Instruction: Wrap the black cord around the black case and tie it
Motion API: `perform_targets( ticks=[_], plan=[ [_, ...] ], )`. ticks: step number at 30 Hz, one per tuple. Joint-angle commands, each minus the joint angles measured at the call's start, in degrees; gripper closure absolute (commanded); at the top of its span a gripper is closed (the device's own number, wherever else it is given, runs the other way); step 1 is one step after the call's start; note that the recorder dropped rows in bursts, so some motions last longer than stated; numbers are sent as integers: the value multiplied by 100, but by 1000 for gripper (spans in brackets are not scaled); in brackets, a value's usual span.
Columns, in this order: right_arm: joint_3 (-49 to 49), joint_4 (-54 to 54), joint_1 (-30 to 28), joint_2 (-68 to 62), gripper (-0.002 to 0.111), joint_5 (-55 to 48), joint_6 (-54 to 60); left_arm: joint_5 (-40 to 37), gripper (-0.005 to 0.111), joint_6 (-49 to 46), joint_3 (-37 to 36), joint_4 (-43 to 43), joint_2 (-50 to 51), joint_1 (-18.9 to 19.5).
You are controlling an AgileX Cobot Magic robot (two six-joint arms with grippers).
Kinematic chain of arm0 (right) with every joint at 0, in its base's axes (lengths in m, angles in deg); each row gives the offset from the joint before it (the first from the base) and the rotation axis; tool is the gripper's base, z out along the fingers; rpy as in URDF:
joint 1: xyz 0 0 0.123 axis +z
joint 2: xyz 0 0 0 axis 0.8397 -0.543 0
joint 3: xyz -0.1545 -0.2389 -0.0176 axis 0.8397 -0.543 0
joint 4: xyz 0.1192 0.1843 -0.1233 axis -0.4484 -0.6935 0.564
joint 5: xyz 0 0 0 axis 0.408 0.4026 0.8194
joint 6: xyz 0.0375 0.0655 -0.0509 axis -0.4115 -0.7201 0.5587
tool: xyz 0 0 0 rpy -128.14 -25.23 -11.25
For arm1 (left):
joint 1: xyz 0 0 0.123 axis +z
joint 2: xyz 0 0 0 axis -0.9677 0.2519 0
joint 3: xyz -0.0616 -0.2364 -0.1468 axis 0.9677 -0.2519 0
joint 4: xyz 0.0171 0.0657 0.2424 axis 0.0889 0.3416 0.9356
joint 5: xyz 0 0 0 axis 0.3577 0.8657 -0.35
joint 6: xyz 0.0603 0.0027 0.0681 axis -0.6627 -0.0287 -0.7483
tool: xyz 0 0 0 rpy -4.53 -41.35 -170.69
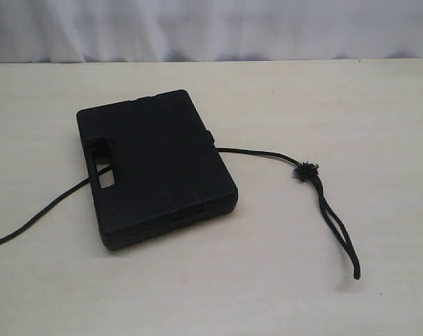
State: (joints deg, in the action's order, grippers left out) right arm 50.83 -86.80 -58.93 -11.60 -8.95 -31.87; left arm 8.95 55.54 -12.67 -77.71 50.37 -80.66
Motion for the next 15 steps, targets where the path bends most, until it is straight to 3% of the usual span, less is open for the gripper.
perform_targets(
  ticks=[1, 6, 9, 15],
  plan=[
    [-18, -19, -6, 28, 104, 49, 22, -289, 107, 444, 634, -111, 1464, 25],
    [-18, -19, -6, 28, 104, 49, 22, -101, 107, 470, 1079, -251, 2576, 25],
    [-18, -19, -6, 28, 104, 49, 22, -604, 107, 470, 1291, -251, 3058, 25],
    [-18, -19, -6, 28, 104, 49, 22, -4870, 107, -144, 2758, -68, 4639, 25]
  ],
)
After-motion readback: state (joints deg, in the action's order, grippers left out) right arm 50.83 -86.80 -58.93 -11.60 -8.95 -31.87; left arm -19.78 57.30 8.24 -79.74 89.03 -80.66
